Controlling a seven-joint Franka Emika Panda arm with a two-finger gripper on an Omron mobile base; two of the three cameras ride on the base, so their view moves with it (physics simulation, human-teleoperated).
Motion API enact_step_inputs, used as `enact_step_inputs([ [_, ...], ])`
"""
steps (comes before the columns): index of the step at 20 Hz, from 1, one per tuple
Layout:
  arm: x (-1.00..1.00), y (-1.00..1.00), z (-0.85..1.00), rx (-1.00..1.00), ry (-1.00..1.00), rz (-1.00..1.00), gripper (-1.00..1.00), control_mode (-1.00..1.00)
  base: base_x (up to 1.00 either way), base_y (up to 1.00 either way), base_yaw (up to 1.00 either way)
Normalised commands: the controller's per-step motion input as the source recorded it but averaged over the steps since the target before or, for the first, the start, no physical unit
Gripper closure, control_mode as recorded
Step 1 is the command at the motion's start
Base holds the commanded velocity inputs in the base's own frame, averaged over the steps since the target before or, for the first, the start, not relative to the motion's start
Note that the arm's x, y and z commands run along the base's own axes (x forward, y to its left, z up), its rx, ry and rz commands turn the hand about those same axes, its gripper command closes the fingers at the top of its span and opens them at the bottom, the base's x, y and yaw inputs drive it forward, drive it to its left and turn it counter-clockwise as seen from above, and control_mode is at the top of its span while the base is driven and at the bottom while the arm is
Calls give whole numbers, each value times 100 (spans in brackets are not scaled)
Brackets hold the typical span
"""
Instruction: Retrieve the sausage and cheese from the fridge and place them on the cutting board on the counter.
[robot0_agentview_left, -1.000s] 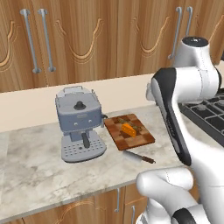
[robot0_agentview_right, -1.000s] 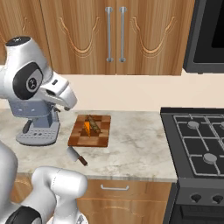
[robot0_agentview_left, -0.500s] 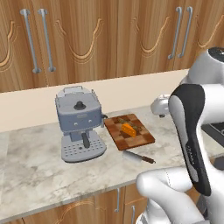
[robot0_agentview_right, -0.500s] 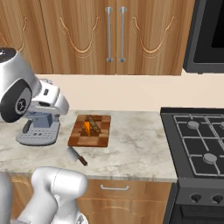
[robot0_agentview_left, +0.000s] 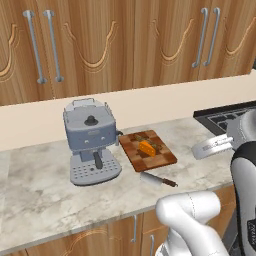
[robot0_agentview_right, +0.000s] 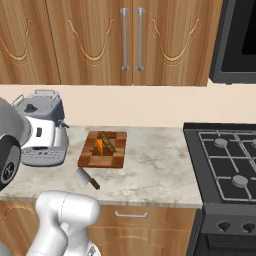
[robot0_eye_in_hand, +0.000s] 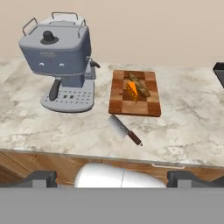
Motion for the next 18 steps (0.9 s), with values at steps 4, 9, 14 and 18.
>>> enact_step_inputs([
  [4, -4, 0, 0, 0, -3, -4, -100, -100, 0, 0, 0],
  [9, 0, 0, 0, 0, 0, 0, -100, 100, -11, 0, -1],
  [14, 0, 0, 0, 0, 0, 0, -100, 100, -91, 0, -15],
  [18, 0, 0, 0, 0, 0, 0, -100, 100, -51, -1, -48],
])
